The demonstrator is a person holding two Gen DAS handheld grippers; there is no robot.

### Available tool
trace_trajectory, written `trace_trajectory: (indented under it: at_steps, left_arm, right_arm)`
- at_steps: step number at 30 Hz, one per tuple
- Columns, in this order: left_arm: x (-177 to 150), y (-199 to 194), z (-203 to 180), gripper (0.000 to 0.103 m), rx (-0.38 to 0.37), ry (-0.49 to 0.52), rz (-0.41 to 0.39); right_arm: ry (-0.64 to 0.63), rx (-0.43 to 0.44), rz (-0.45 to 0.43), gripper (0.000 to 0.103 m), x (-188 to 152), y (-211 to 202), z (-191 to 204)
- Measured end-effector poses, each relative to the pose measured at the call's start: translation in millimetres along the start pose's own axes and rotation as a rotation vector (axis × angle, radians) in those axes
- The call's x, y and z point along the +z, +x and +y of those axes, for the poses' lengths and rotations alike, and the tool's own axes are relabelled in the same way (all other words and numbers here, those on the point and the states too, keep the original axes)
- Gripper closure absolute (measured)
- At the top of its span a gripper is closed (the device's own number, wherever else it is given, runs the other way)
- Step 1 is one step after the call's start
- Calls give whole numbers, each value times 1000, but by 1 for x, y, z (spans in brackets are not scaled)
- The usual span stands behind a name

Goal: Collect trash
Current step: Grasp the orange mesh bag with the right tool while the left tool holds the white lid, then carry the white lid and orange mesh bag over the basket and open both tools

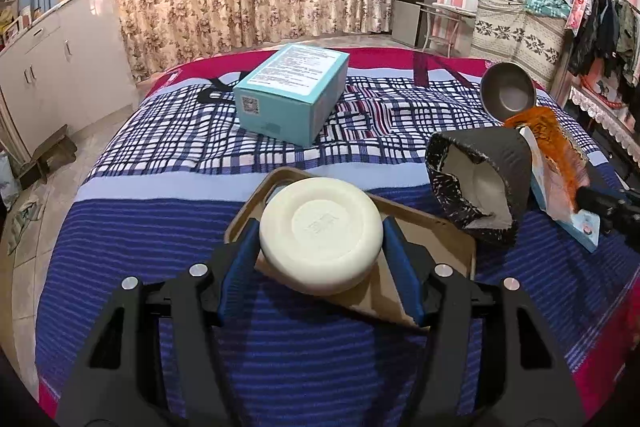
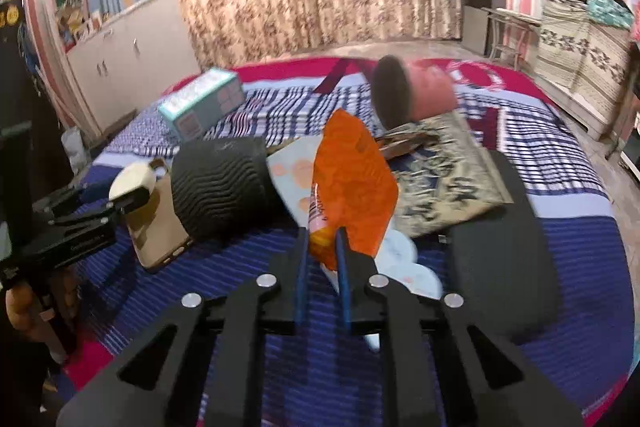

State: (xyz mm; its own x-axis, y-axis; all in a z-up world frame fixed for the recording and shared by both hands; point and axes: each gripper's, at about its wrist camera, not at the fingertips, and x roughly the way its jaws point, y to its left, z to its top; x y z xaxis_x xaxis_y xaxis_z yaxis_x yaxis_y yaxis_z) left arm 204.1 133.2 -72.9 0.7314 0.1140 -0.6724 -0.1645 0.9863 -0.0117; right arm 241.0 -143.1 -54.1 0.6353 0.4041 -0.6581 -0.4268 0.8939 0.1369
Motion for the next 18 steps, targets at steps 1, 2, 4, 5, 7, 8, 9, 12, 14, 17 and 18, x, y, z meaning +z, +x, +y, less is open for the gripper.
trace_trajectory:
  at_steps: [1, 2, 4, 5, 7, 8, 9, 12, 14, 17, 18]
  left_arm:
    - [0, -3, 0, 43, 1, -5, 1]
    - [0, -6, 0, 43, 3, -6, -1]
    - [1, -14, 1, 43, 5, -7, -13]
    - [2, -18, 0, 43, 3, -6, -20]
    - [5, -26, -3, 43, 2, -2, -39]
    - [7, -30, -5, 43, 0, -1, -50]
    - [10, -34, -8, 43, -4, -1, -59]
    - [16, -44, -21, 43, -25, 5, -85]
    - [18, -51, -34, 43, -37, 21, -100]
    - [20, -58, -53, 43, -69, 38, -108]
    - [20, -60, -60, 43, -79, 47, -112]
  right_arm:
    - [11, 0, -14, 90, -1, -5, -4]
    - [16, -1, -23, 90, -1, -8, -6]
    - [23, -7, -42, 90, -5, -20, -12]
    - [26, -12, -53, 90, -6, -26, -14]
    - [40, -24, -77, 90, -9, -39, -21]
    - [50, -29, -90, 91, -12, -46, -25]
    - [58, -31, -97, 91, -13, -51, -29]
    - [91, -53, -132, 91, -20, -75, -42]
    - [104, -72, -149, 91, -26, -90, -52]
    - [117, -105, -174, 91, -32, -113, -66]
    - [132, -122, -188, 91, -36, -124, -74]
